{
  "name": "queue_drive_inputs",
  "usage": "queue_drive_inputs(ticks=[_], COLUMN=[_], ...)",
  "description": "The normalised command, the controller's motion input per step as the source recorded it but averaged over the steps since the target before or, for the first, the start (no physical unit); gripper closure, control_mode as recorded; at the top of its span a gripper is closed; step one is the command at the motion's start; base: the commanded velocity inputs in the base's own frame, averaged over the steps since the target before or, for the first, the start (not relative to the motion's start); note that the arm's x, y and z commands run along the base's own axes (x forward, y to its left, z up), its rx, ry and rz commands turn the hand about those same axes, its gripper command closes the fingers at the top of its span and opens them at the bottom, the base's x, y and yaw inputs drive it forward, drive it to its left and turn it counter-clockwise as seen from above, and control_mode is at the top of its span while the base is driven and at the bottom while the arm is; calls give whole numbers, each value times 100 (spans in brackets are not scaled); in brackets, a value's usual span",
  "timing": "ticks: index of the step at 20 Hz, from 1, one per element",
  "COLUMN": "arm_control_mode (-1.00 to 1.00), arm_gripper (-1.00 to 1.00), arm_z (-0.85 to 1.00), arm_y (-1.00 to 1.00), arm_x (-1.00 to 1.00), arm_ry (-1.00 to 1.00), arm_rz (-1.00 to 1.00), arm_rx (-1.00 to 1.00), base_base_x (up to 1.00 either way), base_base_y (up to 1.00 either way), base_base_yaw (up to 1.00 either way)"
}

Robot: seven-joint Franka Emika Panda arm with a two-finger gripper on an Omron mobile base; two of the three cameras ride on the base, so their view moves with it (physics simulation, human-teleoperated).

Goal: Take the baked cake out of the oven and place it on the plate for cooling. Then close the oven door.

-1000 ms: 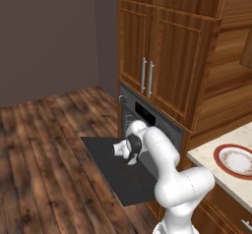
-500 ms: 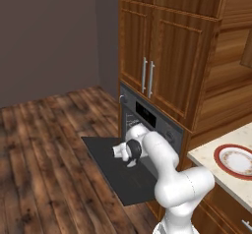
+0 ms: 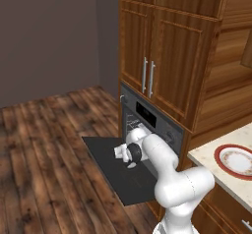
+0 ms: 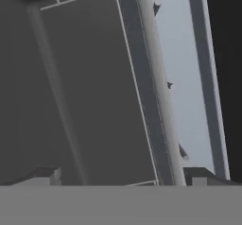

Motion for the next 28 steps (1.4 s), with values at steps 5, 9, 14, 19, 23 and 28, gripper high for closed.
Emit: queue_drive_inputs(ticks=[5,9,14,19,23,28], arm_control_mode=[-100,-100,-100,-100,-100,-100], arm_gripper=[-100,-100,-100,100,100,100], arm_z=[1,0,-10,-14,-16,-11], arm_y=[-35,-35,-27,-6,0,0], arm_x=[-5,0,5,10,1,0], arm_ry=[2,3,5,9,7,2], arm_rz=[1,2,5,10,15,16], arm_rx=[0,0,0,0,6,11], base_base_x=[0,0,0,0,0,0], base_base_y=[0,0,0,0,0,0], base_base_yaw=[0,0,0,0,0,0])
